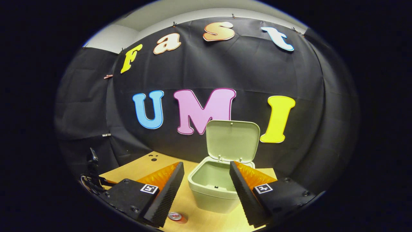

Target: Press the lid of the desktop garbage bin to open it, pick up the crumpled paper on the desktop and throw it into the bin, then pick up the pop can on the desktop and drop it into the bin, and finally close the garbage bin lid.

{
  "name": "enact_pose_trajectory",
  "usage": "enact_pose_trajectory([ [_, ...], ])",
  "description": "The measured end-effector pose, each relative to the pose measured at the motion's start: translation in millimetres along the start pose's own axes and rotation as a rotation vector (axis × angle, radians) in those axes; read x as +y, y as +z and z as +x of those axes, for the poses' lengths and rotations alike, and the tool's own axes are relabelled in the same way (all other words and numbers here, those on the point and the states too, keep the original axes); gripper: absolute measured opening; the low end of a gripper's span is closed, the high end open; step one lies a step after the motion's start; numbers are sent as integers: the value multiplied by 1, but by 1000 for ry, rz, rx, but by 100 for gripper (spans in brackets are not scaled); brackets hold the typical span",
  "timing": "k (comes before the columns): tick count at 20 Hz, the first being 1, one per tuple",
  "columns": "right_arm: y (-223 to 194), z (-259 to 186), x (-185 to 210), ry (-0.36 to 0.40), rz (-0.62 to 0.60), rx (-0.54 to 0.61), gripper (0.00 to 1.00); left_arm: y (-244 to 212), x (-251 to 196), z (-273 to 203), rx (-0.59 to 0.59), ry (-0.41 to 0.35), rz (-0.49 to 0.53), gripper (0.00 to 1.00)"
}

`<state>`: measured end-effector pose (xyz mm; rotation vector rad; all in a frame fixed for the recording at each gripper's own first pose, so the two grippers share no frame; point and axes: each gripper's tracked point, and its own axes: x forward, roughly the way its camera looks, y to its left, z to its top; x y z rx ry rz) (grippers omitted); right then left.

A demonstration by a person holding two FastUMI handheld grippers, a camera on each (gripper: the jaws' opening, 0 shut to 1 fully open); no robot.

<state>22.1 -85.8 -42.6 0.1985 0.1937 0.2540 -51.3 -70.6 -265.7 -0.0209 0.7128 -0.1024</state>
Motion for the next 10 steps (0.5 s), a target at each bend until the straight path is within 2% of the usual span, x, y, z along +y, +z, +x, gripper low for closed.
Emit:
enact_pose_trajectory([
  [3,-6,-7,-13,-27,-1,12,92,-39,0,21,124,9,-11,96],
  [10,-17,-24,-44,-94,-20,45,92,-87,4,55,273,23,-23,94],
])
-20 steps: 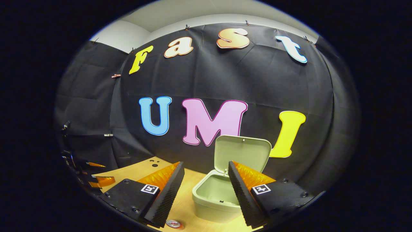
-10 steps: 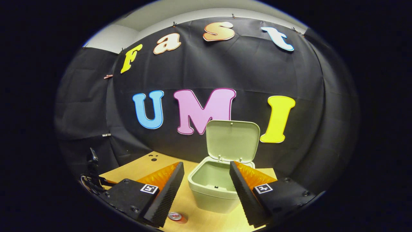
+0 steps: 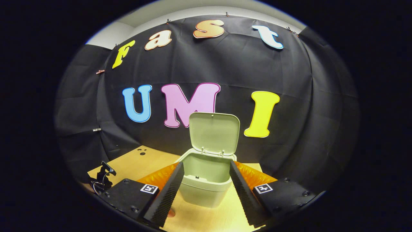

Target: Press the lid of the desktop garbage bin to open it, pick up the crumpled paper on the desktop and throw it into the bin, then pick up the pop can on the desktop and drop it into the bin, and finally close the garbage bin lid.

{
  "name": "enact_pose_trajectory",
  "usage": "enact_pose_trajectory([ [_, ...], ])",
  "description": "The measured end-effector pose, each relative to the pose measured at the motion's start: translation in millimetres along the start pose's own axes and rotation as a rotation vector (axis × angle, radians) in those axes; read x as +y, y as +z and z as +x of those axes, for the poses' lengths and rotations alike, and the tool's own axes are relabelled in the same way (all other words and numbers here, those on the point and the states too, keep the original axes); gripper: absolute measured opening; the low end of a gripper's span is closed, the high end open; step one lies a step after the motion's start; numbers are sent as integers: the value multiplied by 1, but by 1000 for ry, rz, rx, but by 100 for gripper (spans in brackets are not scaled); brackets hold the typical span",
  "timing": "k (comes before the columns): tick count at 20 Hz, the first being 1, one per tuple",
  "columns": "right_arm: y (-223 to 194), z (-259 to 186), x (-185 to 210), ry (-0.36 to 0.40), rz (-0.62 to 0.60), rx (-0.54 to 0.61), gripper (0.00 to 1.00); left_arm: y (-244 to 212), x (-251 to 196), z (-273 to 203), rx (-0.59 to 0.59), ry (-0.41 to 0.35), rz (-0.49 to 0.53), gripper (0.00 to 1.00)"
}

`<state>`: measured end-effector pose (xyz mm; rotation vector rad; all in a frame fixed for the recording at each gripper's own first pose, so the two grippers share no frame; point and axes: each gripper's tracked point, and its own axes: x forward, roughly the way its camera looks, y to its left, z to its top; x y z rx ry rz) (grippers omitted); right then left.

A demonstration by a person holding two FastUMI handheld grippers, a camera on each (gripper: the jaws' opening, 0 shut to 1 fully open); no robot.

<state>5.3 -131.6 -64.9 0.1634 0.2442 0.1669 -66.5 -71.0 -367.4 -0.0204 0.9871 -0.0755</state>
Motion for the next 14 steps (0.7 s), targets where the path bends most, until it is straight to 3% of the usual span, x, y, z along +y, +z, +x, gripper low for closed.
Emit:
enact_pose_trajectory([
  [9,-7,-12,-15,-49,4,30,92,-5,-3,26,83,-19,35,85],
  [14,-7,-14,-20,-64,16,35,92,-8,-4,32,99,-17,68,65],
])
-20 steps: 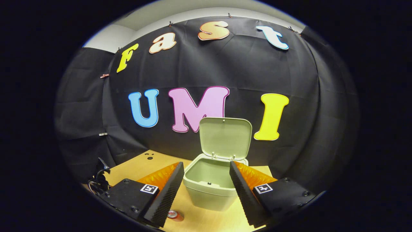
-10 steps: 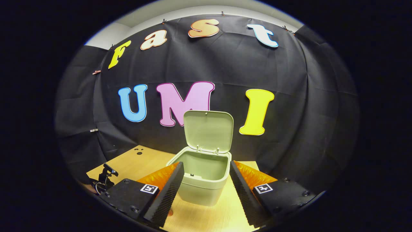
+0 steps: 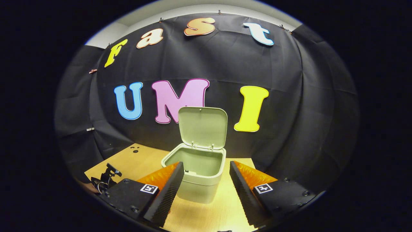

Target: Press the lid of the desktop garbage bin to open it, pick up the crumpled paper on the desktop and throw it into the bin, then pick up the pop can on the desktop and drop it into the bin, and finally close the garbage bin lid.

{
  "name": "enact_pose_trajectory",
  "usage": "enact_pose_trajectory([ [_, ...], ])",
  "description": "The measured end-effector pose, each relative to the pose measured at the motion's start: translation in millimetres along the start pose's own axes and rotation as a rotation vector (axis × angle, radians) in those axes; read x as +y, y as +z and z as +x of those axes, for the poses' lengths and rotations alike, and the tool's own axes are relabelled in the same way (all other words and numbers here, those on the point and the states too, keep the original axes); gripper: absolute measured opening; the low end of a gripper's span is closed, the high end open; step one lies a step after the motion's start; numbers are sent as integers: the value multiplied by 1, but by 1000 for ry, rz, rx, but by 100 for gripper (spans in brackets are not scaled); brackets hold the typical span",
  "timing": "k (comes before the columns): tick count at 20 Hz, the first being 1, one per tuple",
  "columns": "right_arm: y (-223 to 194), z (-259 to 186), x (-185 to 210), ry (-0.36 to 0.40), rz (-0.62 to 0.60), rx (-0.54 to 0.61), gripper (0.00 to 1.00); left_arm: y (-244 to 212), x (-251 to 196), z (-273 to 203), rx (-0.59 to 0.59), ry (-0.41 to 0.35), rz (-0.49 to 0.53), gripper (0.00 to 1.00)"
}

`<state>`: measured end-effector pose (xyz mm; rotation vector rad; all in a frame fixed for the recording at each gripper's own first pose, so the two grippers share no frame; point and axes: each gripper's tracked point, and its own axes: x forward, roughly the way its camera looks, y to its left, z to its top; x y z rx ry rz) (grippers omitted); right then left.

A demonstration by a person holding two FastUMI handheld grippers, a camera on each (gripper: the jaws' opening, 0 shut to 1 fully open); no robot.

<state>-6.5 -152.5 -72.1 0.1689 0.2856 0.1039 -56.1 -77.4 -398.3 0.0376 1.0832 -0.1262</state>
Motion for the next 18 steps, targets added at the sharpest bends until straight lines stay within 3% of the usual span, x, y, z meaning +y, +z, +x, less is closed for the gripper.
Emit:
enact_pose_trajectory([
  [3,-1,0,-2,-7,-4,5,92,-2,-3,2,8,-5,-4,49],
  [8,-3,1,0,-5,2,9,93,8,-1,-6,-19,-21,-3,36],
  [11,-5,2,0,-3,-1,15,93,33,-4,-26,-95,-39,-14,36],
  [18,-12,4,6,2,-6,34,93,134,-20,-110,-393,-121,-43,38],
])
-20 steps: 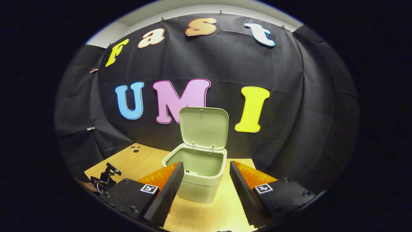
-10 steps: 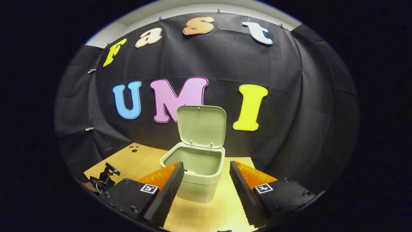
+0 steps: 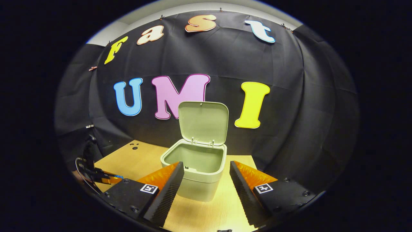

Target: Press the lid of the desktop garbage bin to open it, pick up the crumpled paper on the desktop and throw it into the bin, then pick up the pop can on the desktop and drop it into the bin, and finally close the garbage bin lid.

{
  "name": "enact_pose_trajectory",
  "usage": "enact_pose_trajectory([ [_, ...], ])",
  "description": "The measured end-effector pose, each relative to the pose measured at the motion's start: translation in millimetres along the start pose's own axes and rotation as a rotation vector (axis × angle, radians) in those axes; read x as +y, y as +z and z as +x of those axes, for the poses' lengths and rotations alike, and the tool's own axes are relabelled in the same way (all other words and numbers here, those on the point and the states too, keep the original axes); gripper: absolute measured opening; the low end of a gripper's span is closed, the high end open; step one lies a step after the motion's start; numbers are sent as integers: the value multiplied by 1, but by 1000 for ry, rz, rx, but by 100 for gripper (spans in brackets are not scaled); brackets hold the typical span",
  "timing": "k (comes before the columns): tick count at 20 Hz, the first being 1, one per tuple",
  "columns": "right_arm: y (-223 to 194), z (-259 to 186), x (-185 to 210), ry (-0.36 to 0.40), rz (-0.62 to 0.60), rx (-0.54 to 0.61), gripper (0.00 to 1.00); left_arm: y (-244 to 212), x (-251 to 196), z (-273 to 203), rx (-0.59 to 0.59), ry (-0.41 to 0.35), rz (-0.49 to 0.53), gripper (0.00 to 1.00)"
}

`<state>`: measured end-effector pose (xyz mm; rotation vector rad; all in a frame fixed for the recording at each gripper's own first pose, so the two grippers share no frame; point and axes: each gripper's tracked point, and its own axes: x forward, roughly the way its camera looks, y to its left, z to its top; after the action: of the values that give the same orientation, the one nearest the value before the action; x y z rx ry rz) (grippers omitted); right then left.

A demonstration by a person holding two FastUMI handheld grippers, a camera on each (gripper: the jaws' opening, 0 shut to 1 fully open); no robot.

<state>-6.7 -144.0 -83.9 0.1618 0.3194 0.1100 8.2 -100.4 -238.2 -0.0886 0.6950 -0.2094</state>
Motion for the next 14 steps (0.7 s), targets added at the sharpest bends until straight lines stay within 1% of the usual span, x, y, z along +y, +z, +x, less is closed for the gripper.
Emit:
enact_pose_trajectory([
  [7,-8,2,7,7,-10,21,93,120,-34,-39,-264,-78,51,38],
  [10,-8,1,9,5,-14,24,93,157,-48,-53,-356,-112,65,38],
  [11,-9,0,9,3,-15,26,93,167,-53,-57,-382,-123,69,40],
  [14,-11,-2,9,-3,-16,32,93,193,-65,-66,-457,-153,76,38],
])
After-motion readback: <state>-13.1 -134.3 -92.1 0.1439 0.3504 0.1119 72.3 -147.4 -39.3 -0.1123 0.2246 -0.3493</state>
